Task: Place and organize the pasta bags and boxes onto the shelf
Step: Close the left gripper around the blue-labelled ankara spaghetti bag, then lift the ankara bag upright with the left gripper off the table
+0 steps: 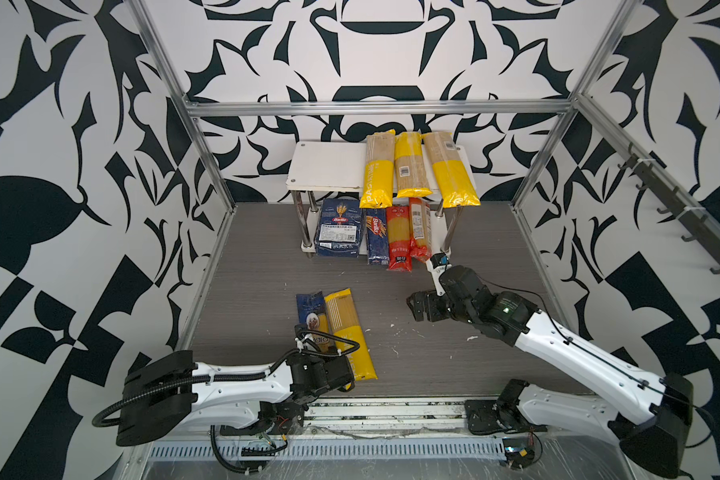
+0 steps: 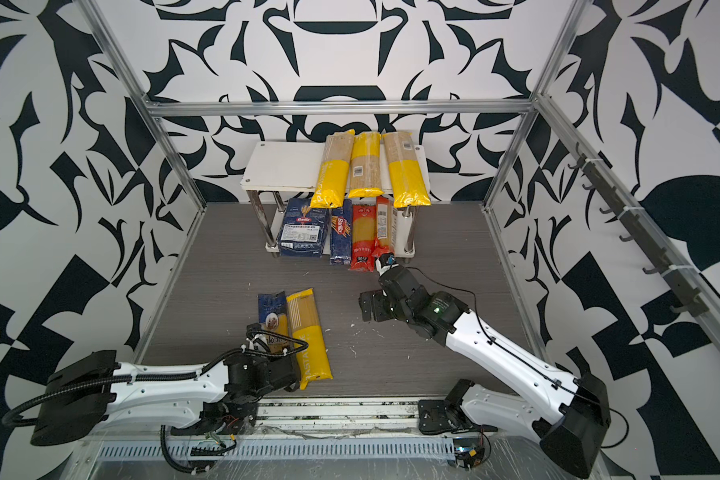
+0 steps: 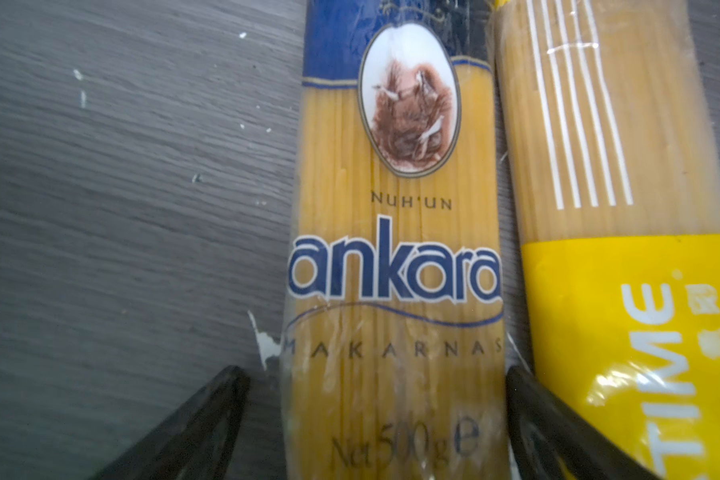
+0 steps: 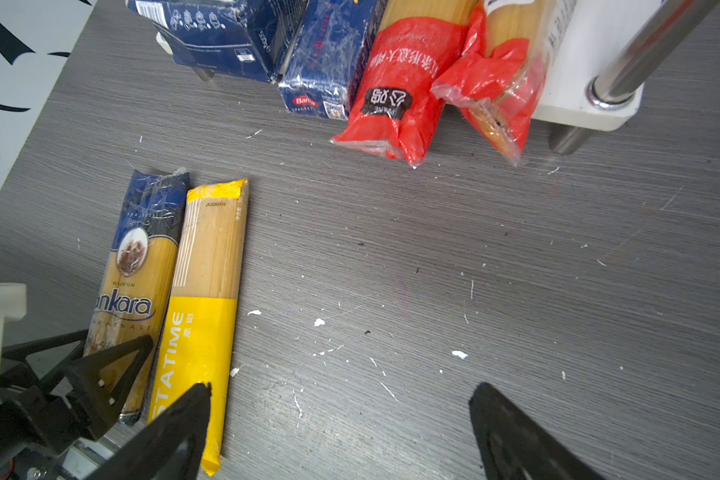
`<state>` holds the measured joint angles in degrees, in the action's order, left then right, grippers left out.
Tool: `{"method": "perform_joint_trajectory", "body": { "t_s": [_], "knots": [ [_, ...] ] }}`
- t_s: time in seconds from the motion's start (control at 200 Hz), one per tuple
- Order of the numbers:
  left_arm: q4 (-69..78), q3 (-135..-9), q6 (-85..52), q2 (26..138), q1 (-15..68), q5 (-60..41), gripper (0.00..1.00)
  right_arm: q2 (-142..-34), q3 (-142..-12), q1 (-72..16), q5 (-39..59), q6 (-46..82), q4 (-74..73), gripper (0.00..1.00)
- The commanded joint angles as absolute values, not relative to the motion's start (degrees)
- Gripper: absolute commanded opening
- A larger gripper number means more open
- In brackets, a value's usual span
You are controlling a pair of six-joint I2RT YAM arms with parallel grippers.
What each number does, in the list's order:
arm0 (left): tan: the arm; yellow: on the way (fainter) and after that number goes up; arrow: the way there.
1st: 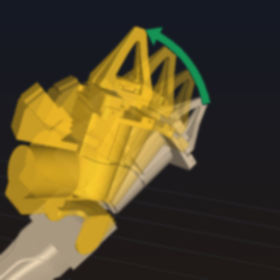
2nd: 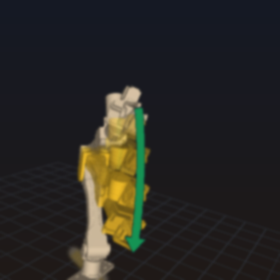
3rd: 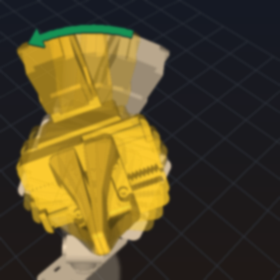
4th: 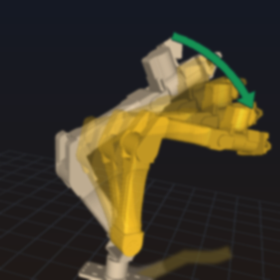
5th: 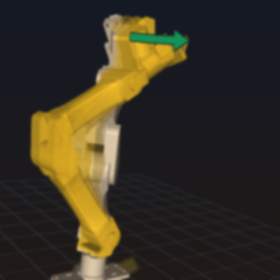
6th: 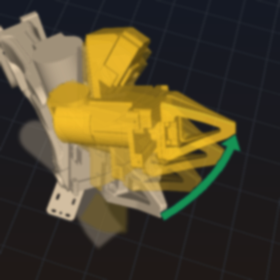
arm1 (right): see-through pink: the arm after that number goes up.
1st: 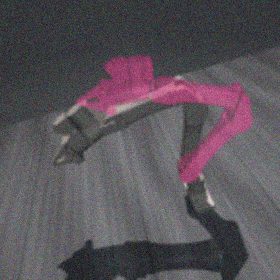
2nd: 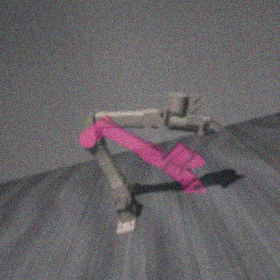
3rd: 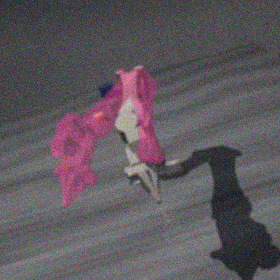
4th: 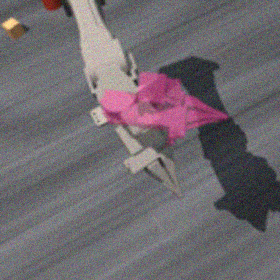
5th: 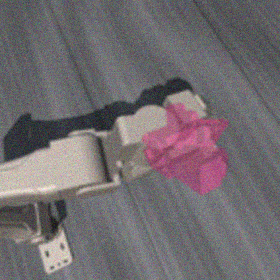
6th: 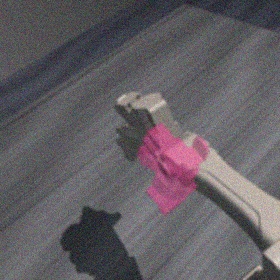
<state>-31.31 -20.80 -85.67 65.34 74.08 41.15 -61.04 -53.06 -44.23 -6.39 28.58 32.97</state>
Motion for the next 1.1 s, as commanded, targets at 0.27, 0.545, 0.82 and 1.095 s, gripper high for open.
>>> {"method": "perform_joint_trajectory", "body": {
  "t_s": [0.27, 0.545, 0.82, 1.095],
  "knots": [
    [-24.98, -17.96, -89.38, 75.79, 74.01, 32.23, 1.0, -59.14, -54.54, -44.02, -7.6, 29.14, 34.08, 1.0],
    [-24.08, -17.6, -88.84, 77.0, 74.05, 30.07, 0.7, -58.56, -54.32, -44.03, -8.0, 29.06, 34.37, 1.0],
    [-30.79, -19.39, -88.0, 69.71, 74.0, 31.4, 0.41, -59.03, -54.18, -44.03, -8.09, 28.78, 34.02, 1.0],
    [-42.74, -24.72, -84.87, 58.36, 73.46, 38.33, 0.13, -58.15, -55.82, -44.03, -8.85, 28.3, 36.03, 1.0]
  ]
}}
